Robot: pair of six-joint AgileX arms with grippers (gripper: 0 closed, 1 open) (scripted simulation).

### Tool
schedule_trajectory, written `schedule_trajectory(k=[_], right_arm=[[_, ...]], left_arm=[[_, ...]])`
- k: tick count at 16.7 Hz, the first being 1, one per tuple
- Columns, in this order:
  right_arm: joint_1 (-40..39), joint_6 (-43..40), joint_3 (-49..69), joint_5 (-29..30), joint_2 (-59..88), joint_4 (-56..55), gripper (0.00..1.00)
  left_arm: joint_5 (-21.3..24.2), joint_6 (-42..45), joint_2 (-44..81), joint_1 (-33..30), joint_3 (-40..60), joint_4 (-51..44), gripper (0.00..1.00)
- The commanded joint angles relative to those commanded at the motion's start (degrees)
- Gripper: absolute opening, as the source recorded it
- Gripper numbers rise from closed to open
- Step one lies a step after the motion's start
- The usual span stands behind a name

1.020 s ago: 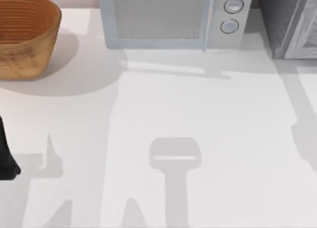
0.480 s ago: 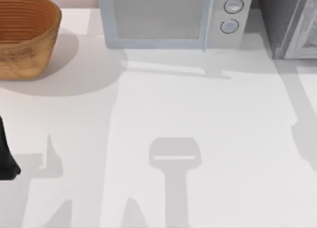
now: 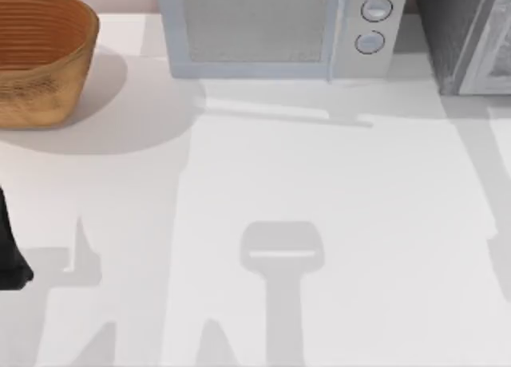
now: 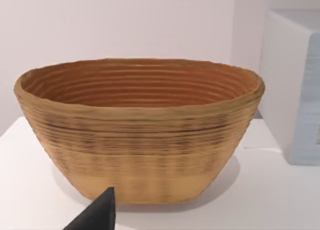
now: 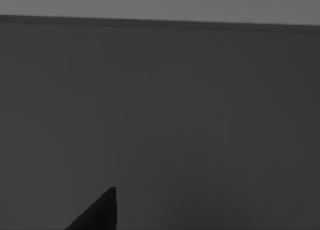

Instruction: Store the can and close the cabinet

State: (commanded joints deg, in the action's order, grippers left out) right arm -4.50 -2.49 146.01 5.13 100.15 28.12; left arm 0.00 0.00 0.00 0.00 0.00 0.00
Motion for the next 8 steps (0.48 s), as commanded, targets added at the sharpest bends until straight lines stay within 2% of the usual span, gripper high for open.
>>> schedule_trajectory(k=[8], right_arm=[[0.59, -0.86, -38.96, -4.53, -27.96, -9.14, 1.0]], left_arm=[[0.0, 0.0, 0.0, 0.0, 0.0, 0.0, 1.0]])
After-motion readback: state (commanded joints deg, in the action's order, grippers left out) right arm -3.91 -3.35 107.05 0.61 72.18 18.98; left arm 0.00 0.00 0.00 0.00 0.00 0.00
